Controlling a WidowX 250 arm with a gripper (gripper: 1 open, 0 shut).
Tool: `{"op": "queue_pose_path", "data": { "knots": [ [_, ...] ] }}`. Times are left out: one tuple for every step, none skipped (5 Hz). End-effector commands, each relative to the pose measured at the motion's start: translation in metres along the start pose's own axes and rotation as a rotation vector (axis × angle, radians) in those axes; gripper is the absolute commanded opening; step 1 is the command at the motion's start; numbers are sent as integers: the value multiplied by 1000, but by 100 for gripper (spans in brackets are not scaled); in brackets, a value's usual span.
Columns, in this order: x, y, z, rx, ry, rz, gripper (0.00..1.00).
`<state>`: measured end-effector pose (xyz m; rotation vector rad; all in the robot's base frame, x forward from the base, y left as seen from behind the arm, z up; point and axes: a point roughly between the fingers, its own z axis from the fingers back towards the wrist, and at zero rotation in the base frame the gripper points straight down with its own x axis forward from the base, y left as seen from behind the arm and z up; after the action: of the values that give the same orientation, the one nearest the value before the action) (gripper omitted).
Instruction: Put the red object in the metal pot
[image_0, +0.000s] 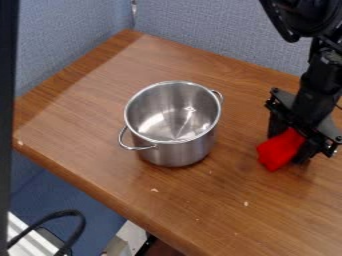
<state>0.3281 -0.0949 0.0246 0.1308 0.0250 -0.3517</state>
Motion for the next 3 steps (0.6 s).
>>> {"op": "queue_pose_path", "data": {
  "knots": [
    [-3,10,13,1,-22,23,0],
    [-6,12,16,-4,-19,27,0],
    [-9,14,18,-9,-16,31,0]
  ]
}}
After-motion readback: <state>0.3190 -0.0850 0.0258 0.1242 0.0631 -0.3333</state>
